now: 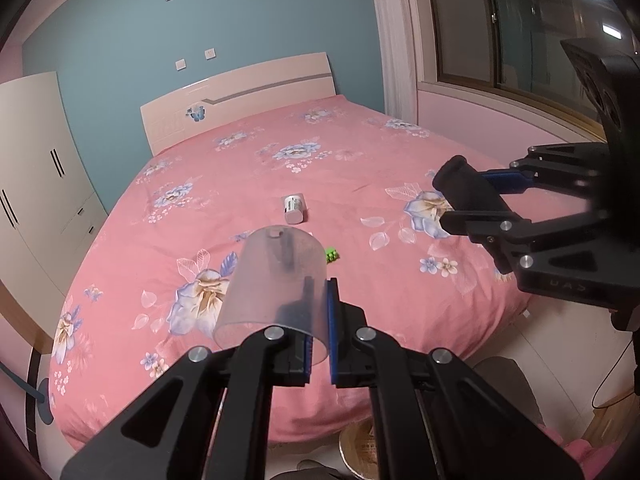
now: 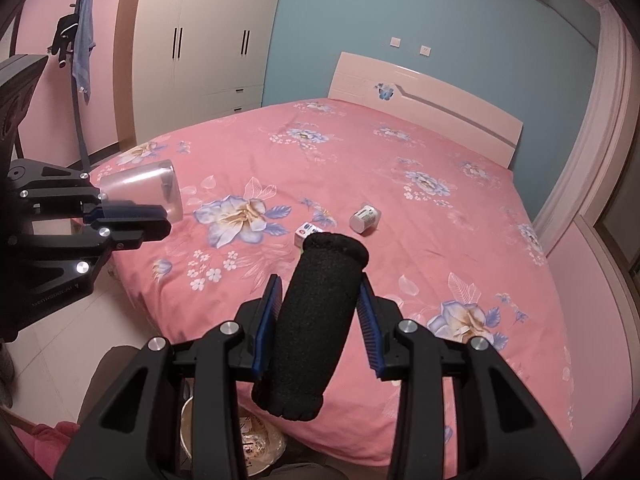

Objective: Collect trash
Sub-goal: 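Carry the clear cup and black foam tube with both tools over the trash bin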

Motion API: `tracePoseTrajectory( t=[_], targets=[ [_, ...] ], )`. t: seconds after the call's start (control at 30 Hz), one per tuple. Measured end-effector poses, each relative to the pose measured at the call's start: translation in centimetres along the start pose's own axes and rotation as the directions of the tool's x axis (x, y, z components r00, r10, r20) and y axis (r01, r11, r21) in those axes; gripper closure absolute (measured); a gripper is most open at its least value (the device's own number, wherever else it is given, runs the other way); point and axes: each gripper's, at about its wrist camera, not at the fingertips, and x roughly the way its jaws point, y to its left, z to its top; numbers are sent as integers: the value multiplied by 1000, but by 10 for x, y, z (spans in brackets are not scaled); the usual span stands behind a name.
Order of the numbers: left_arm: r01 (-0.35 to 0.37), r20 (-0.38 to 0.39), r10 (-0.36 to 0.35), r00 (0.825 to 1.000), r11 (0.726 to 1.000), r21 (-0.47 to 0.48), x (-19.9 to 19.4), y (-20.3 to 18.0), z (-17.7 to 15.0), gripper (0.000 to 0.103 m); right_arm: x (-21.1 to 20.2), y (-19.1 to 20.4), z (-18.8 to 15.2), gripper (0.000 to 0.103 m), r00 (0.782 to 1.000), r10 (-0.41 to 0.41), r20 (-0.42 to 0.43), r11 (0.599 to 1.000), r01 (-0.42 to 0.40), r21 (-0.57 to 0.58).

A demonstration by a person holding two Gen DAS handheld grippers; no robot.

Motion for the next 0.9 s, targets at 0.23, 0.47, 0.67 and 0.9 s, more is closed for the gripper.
tracePoseTrajectory(
  t=[0.23,0.47,0.67,0.9],
  targets=[
    [11,-48,-12,999,1000,-10,12,-1,-23,95,11,7,-19,64,999,9,-33,1000,-9,9],
    [30,-104,-32,994,999,-24,27,-4,-49,95,30,19,-38,64,996,27,-84,1000,-26,13],
    [55,-151,-59,987,998,-36,42,-11,-73,95,51,30,-59,64,990,48,-136,999,-47,16],
    [79,-216,-88,972,996,-49,65,-17,-102,95,81,47,-90,64,974,86,-208,996,-83,22]
  ],
)
